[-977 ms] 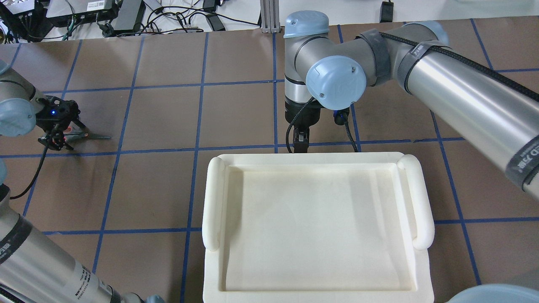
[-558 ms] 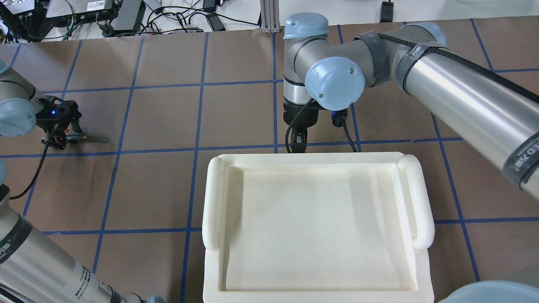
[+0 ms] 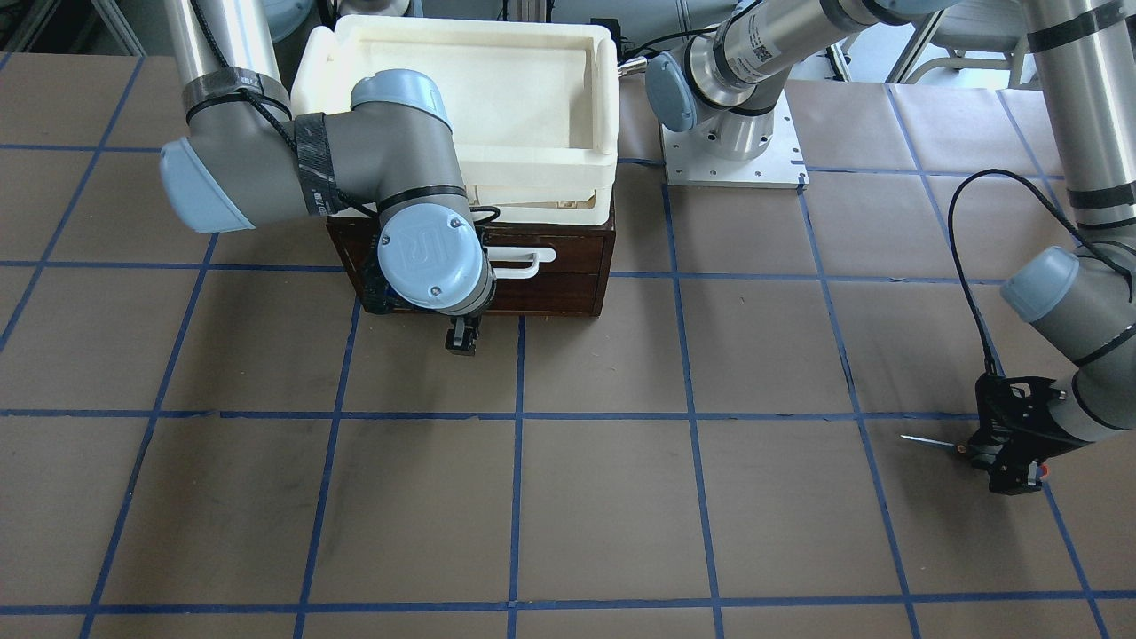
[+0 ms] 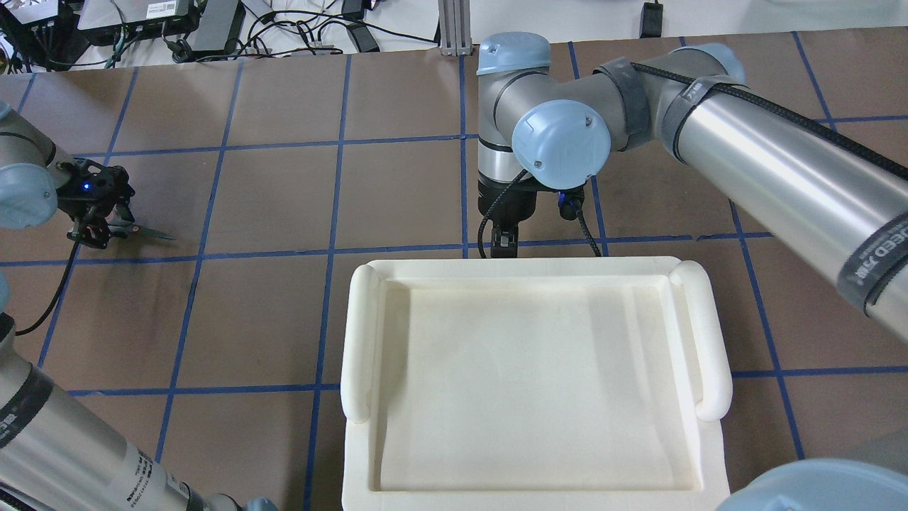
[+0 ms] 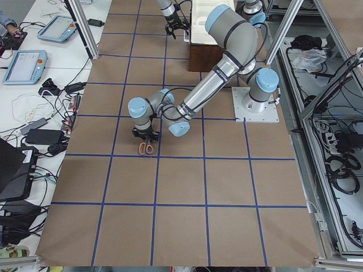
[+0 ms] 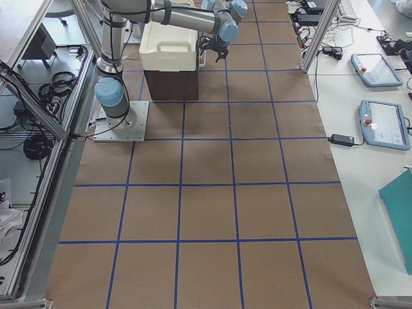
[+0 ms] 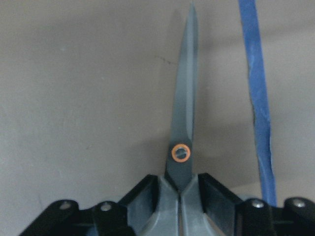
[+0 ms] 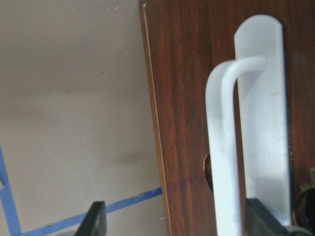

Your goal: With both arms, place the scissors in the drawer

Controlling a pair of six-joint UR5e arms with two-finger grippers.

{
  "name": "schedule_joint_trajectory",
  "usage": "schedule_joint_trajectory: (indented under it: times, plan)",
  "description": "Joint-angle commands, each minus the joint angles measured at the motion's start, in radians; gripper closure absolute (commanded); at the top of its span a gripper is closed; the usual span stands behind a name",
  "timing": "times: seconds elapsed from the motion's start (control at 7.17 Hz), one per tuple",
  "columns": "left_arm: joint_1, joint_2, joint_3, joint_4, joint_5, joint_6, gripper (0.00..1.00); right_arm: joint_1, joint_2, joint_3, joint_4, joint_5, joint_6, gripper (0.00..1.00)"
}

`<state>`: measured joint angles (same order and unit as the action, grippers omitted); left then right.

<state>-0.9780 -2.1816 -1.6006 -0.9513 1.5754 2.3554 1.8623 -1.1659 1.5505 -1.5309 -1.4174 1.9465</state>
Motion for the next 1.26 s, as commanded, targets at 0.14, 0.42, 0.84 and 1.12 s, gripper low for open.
schedule_joint_trajectory:
  times: [0.14, 0.42, 0.84, 1.12]
  plan:
    - [-0.011, 0.032, 0.002, 0.002, 0.0, -0.002, 0.88, 0.0, 0.005, 0.0, 0.0, 0.0, -0.012, 0.0]
    - [-0.04, 0.089, 0.002, -0.017, 0.003, -0.01, 1.0, 0.0, 0.005, 0.0, -0.005, 0.002, -0.012, 0.0]
    - [-0.076, 0.161, 0.017, -0.084, 0.005, -0.016, 1.0, 0.0, 0.005, 0.0, -0.011, 0.0, -0.011, 0.0]
    - [-0.112, 0.212, 0.018, -0.124, 0.026, -0.022, 1.0, 0.002, 0.003, 0.0, -0.067, -0.002, -0.012, 0.0]
